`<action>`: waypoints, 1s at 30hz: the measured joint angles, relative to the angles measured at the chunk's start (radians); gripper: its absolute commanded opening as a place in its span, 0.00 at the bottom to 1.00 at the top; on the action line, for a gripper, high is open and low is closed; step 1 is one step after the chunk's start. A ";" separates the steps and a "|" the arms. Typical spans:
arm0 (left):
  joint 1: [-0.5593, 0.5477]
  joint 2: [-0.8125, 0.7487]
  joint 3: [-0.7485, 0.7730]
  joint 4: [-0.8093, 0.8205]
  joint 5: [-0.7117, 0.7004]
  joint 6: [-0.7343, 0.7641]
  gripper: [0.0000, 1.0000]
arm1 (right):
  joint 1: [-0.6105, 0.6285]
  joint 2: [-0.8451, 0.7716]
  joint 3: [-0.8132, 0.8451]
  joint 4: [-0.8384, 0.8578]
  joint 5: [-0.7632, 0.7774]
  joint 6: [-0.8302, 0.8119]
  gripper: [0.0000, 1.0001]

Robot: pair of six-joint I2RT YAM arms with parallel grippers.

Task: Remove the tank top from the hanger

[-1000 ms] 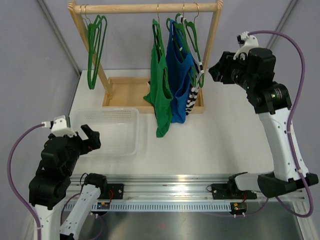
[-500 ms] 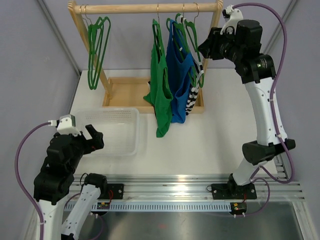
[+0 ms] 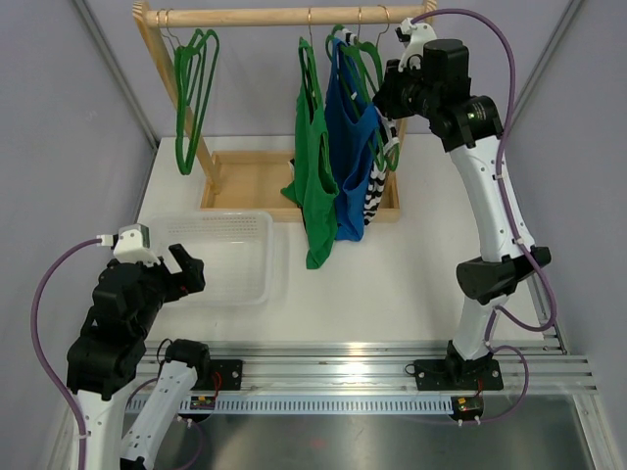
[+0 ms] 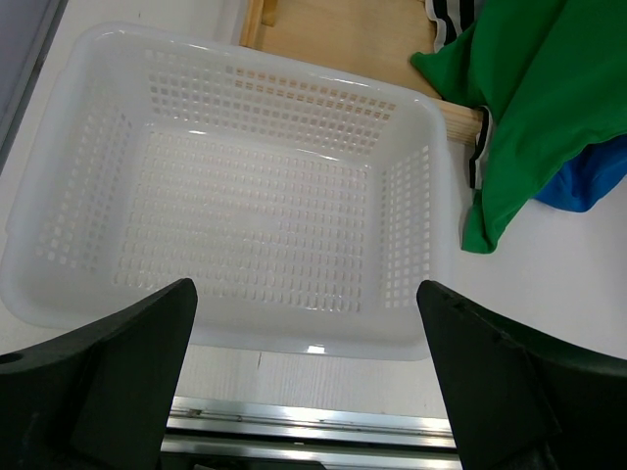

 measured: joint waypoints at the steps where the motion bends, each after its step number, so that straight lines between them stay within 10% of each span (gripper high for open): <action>1: 0.000 0.000 0.000 0.000 0.001 0.000 0.99 | 0.003 0.004 0.004 0.000 0.016 -0.004 0.20; 5: 0.000 0.000 -0.005 0.004 0.005 -0.005 0.99 | 0.016 0.017 0.024 -0.008 0.060 -0.024 0.00; 30: 0.000 -0.004 -0.024 0.003 0.023 -0.018 0.99 | 0.046 -0.110 0.048 -0.050 0.275 -0.007 0.00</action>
